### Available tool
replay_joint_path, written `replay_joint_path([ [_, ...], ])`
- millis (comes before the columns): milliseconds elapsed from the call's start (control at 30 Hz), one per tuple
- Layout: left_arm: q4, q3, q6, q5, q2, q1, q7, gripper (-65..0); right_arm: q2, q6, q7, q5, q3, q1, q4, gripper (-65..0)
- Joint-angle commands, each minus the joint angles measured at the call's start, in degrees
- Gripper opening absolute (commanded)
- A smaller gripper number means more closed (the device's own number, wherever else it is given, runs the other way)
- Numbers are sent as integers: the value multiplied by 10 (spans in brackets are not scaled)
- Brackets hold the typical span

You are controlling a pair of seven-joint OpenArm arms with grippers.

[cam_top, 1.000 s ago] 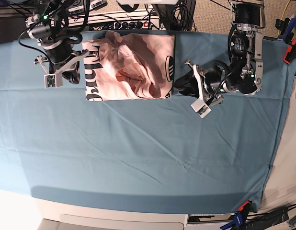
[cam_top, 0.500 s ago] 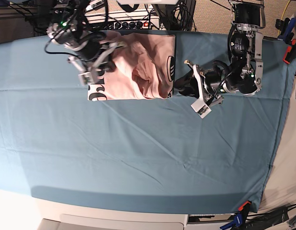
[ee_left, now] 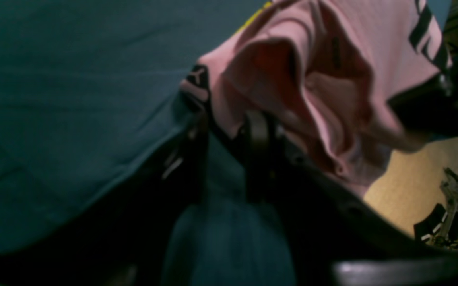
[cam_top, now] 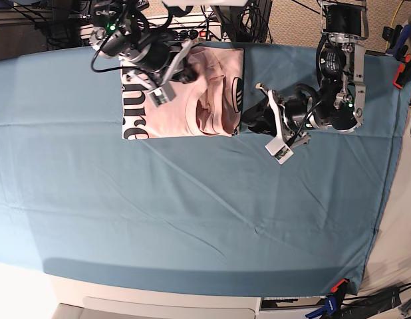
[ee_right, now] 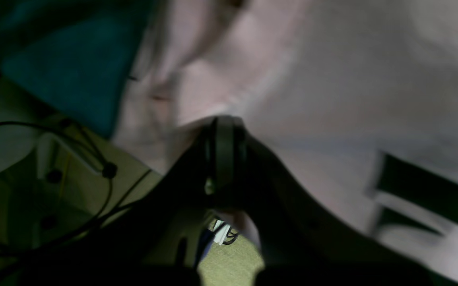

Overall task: Fold the T-shirt properly
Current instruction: 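Press and tuck the folded shirt's edge with the right gripper, then move the right gripper to the lettered edge of the pink shirt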

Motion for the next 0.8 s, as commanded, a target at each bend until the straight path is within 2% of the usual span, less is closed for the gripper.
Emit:
replay_joint_path([
  [0, 9, -1, -2, -10, -3, -8, -12, -480, -1, 2, 9, 20, -10, 0, 11, -650],
  [300, 9, -1, -2, -10, -3, -8, -13, -480, -1, 86, 11, 61, -82, 2, 11, -650],
  [500, 9, -1, -2, -10, -3, -8, -15, -480, -2, 138, 20, 61, -86, 25, 11, -650],
  [533, 9, -1, -2, -10, -3, -8, -15, -480, -2, 140, 22, 60, -86, 33, 11, -616],
  [633, 9, -1, -2, -10, -3, -8, -15, -480, -2, 139, 33, 49, -81, 55, 11, -397],
  [667, 9, -1, -2, -10, -3, -7, -15, -480, -2, 136, 39, 40, -72, 64, 11, -361],
  [767, 9, -1, -2, -10, -3, -3, -15, -480, -2, 113, 41, 36, -19, 92, 11, -358],
])
